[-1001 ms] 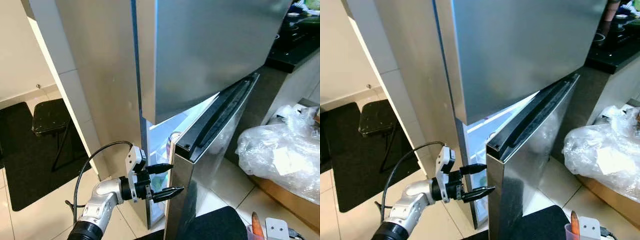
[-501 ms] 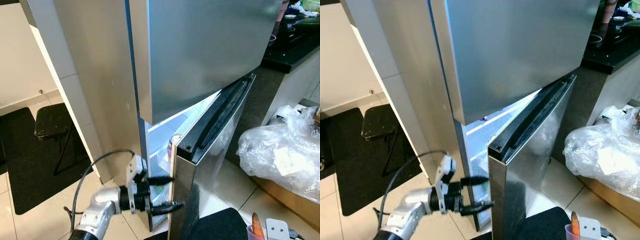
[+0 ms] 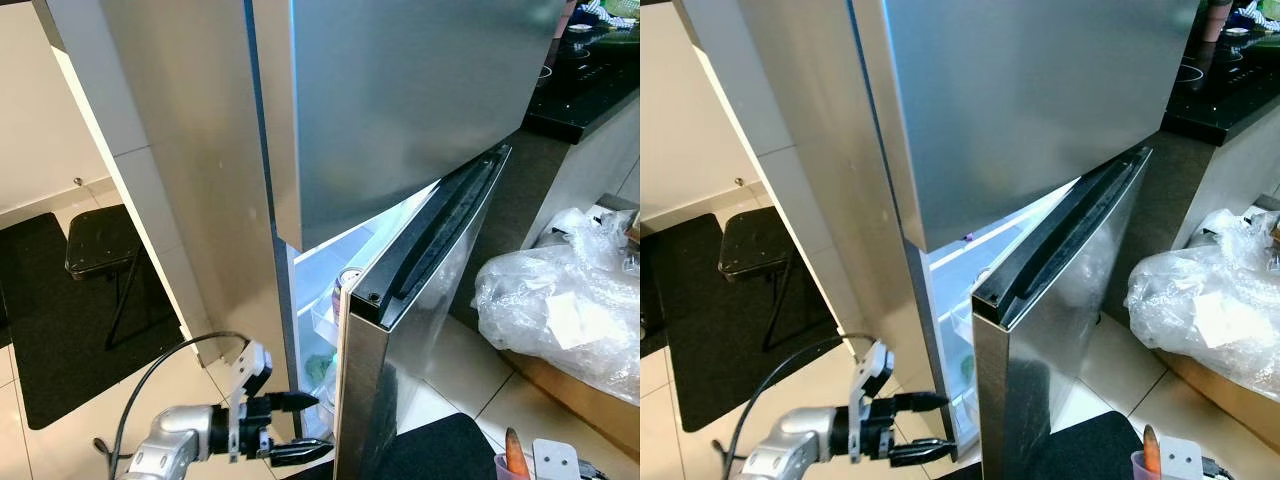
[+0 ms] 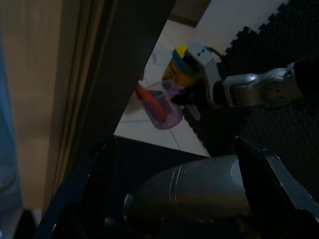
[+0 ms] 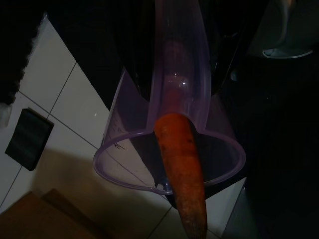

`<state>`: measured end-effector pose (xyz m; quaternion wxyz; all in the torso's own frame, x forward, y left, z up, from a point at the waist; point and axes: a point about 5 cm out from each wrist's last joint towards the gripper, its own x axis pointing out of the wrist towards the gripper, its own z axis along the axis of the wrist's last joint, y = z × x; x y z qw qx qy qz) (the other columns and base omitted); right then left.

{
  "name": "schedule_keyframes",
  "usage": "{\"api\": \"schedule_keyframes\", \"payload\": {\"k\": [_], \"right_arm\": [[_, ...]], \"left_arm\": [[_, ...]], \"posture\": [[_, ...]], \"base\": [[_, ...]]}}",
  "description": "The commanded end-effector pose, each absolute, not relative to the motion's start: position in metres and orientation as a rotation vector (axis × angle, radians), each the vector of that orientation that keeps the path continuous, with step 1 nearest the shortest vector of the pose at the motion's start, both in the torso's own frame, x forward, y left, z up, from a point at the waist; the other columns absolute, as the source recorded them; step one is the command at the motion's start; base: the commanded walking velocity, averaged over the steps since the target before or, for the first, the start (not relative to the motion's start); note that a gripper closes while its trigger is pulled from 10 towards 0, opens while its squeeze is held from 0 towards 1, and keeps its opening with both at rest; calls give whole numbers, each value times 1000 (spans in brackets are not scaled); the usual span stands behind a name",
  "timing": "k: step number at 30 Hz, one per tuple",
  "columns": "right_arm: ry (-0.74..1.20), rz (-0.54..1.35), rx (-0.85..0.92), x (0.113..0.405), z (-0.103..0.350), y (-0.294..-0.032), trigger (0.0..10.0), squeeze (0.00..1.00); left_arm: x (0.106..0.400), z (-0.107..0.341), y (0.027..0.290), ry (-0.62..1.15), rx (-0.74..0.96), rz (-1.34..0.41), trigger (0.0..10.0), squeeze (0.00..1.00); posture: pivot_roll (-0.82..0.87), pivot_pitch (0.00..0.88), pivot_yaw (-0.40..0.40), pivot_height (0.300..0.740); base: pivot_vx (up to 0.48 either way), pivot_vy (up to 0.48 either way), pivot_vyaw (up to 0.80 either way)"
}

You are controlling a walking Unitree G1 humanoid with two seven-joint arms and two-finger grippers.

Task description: Restocking fridge

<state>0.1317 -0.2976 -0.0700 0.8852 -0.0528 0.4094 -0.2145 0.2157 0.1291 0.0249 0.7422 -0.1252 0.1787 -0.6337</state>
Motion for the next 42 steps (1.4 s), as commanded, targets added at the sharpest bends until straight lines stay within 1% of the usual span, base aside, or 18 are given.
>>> {"api": "schedule_keyframes", "payload": {"k": [1,4,6,7,8,10,11,16,18,19,20,24,27,30,31,33,38,42], "right_arm": [[839,-453,-110,133,-68,-299,10000,0],[840,-453,-110,133,-68,-299,10000,0],[840,-453,-111,133,-68,-299,10000,0],[840,-453,-111,133,-68,-299,10000,0],[840,-453,-110,134,-68,-299,10000,0],[840,-453,-111,134,-68,-299,10000,0],[840,-453,-111,134,-68,-299,10000,0],[846,-457,-115,133,-69,-300,10000,0],[847,-458,-115,132,-69,-300,10000,0],[848,-460,-116,132,-68,-301,10000,0],[848,-460,-116,132,-68,-301,10000,0],[847,-465,-119,132,-68,-302,10000,0],[847,-465,-120,132,-68,-302,10000,0],[849,-465,-121,131,-68,-301,10000,0],[849,-465,-121,131,-68,-301,10000,0],[853,-462,-120,131,-69,-300,10000,0],[860,-459,-120,129,-70,-299,10000,0],[868,-457,-121,127,-71,-299,10000,0]], "left_arm": [[215,20,139,426,-247,-1353,10000,0],[214,11,146,469,-232,-1297,10000,0],[215,2,151,489,-217,-1213,10000,0],[215,2,151,489,-217,-1213,10000,0],[216,0,152,495,-221,-1175,10000,0],[220,-9,155,512,-171,-1064,10000,0],[220,-9,155,512,-171,-1064,10000,0],[217,-26,160,565,-201,-864,10000,0],[216,-29,161,573,-202,-838,10000,0],[215,-33,163,590,-195,-788,10000,0],[215,-33,163,590,-195,-788,10000,0],[206,-50,174,655,-196,-561,10000,0],[205,-52,176,663,-184,-530,10000,0],[198,-60,184,715,-205,-400,10000,0],[198,-60,184,715,-205,-400,10000,0],[190,-67,190,751,-220,-320,10000,0],[183,-72,195,780,-234,-239,10000,0],[176,-77,197,820,-227,-197,10000,0]], "posture": [[46,0,18,740],[47,0,15,740],[48,0,15,740],[48,0,15,740],[48,0,15,740],[48,0,15,740],[48,0,15,740],[48,0,15,740],[48,0,15,740],[47,0,12,740],[47,0,12,740],[44,0,11,740],[44,0,11,740],[46,0,11,740],[46,0,11,740],[47,0,10,740],[50,0,8,740],[50,0,8,740]], "base": [[0,0,0],[0,0,0],[0,0,0],[0,0,0],[0,0,0],[0,0,0],[0,0,0],[0,0,0],[0,0,0],[0,0,0],[0,0,0],[0,0,0],[0,0,0],[0,0,0],[0,0,0],[0,0,0],[0,0,0],[-310,0,0]]}}
